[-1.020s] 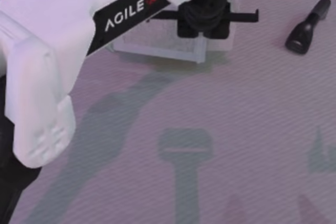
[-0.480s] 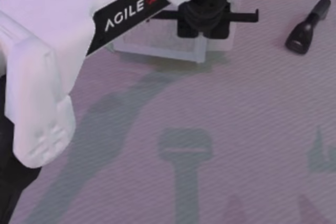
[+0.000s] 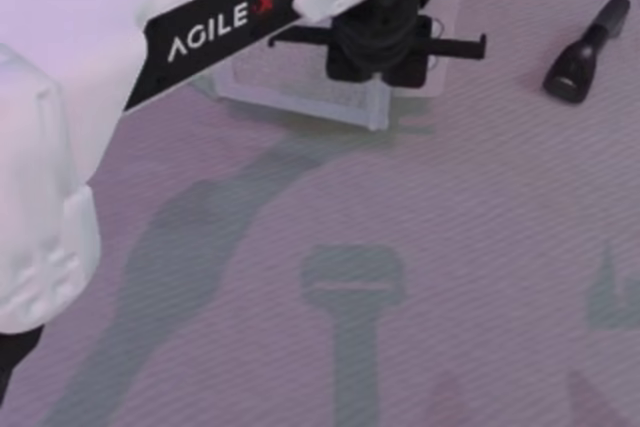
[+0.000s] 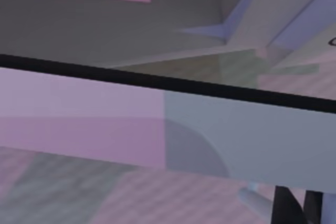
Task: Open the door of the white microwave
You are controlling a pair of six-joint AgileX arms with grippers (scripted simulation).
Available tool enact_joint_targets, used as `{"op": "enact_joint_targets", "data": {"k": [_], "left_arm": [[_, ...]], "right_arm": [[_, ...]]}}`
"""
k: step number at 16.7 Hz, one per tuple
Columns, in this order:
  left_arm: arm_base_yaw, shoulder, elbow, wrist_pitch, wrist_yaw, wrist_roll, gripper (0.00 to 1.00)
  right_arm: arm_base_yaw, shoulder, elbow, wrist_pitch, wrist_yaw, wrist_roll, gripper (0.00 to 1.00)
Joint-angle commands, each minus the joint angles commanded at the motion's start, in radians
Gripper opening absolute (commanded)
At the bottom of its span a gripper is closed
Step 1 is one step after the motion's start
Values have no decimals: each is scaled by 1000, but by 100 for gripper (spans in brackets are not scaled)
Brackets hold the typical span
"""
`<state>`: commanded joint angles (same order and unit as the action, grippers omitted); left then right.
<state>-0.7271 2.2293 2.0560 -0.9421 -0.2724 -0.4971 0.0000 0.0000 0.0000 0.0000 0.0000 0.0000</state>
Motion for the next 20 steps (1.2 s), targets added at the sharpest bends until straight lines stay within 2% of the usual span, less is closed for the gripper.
{"op": "enact_joint_targets", "data": {"k": [20], "left_arm": [[1,-20,-28,18,8,15,0]], "right_arm": [[0,0,0,0,0,0,100]]}}
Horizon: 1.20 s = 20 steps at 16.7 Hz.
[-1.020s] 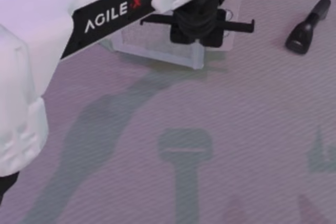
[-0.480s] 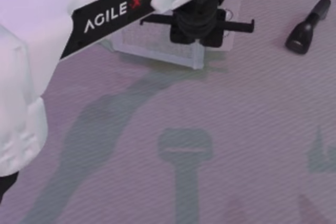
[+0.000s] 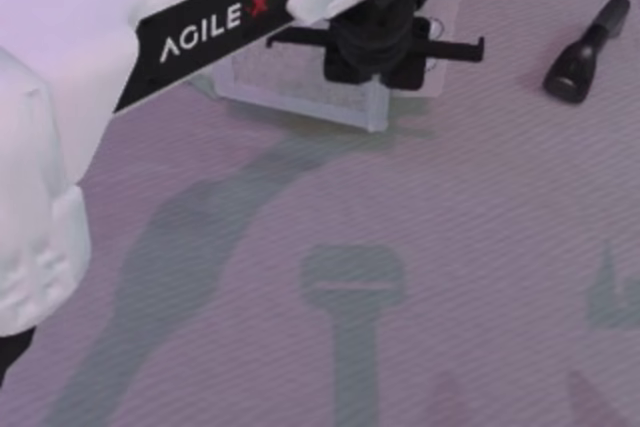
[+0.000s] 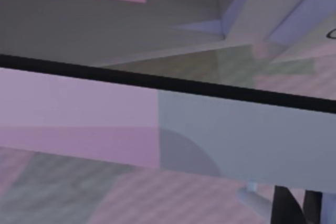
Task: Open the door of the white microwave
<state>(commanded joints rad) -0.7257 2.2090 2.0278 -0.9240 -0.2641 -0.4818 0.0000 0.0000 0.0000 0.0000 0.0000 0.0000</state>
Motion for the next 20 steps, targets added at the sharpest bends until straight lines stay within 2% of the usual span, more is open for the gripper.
{"op": "enact_joint_targets", "data": {"k": [8,15,20], "left_arm": [[-7,3,-5,2,5,-1,0],[9,-99,-159,83,47,96,0],[10,-105,-169,88,50,102,0]], "right_arm": [[0,0,0,0,0,0,100],[0,0,0,0,0,0,100],[0,0,0,0,0,0,100]]}}
